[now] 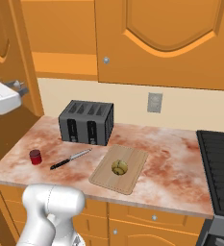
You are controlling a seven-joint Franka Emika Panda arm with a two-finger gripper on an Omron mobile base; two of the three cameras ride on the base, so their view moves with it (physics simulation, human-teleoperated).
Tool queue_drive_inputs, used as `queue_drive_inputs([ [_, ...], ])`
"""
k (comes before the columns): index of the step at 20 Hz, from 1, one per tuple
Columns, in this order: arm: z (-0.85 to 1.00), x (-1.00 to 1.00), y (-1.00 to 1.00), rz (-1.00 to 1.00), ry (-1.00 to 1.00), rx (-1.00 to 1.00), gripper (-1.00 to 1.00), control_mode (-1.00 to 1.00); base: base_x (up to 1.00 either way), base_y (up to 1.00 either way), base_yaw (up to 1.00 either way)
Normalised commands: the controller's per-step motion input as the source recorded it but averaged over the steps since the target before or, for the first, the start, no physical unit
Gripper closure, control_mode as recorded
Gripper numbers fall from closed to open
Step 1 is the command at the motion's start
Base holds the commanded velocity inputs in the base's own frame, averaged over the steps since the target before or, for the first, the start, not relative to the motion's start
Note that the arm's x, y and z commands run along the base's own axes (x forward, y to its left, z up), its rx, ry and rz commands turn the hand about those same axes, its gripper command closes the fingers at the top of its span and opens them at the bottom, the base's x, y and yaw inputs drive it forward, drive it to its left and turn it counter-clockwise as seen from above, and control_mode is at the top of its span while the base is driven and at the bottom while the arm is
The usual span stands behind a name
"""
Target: Pick the bread, place it on the cutting board, pick the jam, place it on the counter, and close the cabinet.
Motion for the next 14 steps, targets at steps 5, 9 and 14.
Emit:
queue_drive_inputs([
  [5,0.00,0.32,-0.23,0.08,0.01,0.00,-1.00,-1.00,0.00,0.00,0.00],
  [9,0.00,0.30,-0.26,0.08,0.00,0.00,-1.00,-1.00,0.00,0.00,0.00],
  [14,0.00,0.29,-0.27,0.08,0.00,0.00,-1.00,-1.00,0.00,0.00,0.00],
])
